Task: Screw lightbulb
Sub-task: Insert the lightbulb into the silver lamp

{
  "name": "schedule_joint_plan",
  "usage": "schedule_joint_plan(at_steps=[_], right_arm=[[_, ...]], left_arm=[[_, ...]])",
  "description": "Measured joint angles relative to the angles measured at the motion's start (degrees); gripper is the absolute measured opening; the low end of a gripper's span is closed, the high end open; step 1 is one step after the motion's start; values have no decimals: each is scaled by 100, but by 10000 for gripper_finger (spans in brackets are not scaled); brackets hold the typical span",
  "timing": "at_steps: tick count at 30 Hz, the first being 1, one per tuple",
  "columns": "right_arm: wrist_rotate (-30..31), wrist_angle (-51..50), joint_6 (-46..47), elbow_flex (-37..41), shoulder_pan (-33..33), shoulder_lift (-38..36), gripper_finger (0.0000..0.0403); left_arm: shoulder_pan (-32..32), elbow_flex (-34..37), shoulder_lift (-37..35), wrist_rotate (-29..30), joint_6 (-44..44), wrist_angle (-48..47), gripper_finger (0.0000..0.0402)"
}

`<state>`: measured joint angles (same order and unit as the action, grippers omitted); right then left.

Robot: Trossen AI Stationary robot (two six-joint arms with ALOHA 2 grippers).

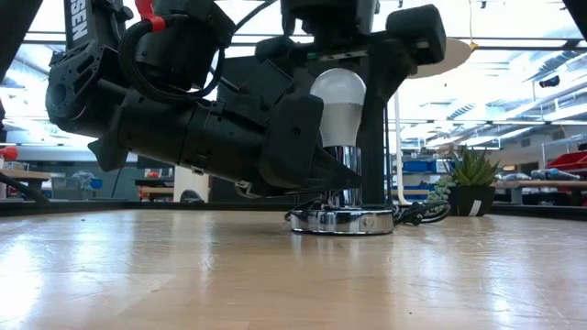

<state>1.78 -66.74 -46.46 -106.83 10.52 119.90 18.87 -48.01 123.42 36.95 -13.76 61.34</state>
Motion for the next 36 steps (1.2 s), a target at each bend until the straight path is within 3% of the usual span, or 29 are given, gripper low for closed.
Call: schedule_joint_plan(at_steps=[8,11,15,22,33,36], right_arm=[[0,-26,-797,0,-22,0,286],[1,-34,-669,0,-20,0,254],[13,-46,-8,0,-22,0,254],[72,-35,2212,0,-4,-2,270],[70,23,7342,2,-15,0,268],[25,70,7773,2,-26,0,280]], left_arm=[[0,0,0,4,0,2,184],[0,0,2,7,0,2,184],[0,0,2,4,-2,4,184],[-1,0,2,2,-1,4,184],[7,1,2,-37,-28,23,184],[7,1,2,-33,-8,15,184]])
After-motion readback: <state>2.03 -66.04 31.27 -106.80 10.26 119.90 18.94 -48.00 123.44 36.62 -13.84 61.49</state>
